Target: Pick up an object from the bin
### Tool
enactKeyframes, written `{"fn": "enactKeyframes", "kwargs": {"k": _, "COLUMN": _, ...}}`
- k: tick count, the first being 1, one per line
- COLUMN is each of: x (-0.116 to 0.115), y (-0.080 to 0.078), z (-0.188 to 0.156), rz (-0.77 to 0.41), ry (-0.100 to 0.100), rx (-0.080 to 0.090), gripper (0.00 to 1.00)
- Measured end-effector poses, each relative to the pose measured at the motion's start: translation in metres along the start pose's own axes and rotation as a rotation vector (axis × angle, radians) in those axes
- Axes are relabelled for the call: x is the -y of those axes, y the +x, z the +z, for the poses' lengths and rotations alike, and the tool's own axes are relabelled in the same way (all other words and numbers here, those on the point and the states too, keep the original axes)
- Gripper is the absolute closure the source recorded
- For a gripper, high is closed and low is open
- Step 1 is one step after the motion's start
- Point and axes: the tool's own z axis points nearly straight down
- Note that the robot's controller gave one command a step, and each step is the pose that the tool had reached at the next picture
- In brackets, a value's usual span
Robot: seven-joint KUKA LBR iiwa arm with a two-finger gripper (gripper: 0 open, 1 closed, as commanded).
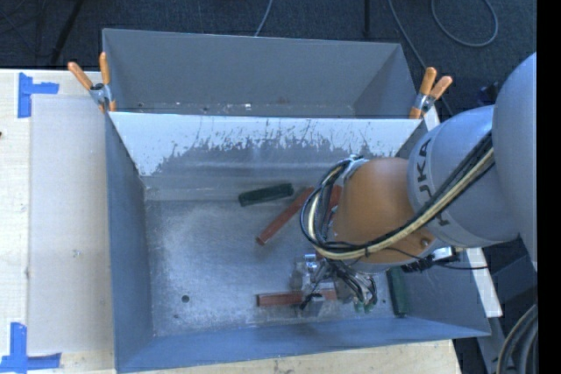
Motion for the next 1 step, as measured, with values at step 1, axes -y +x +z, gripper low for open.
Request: {"fn": "enactKeyframes", "kwargs": {"k": 1, "x": 0.0036, "y": -0.0131, "z": -0.1347, "rz": 0.006, "ry": 0.0, "rx": 0.008, "gripper": 1.0}}
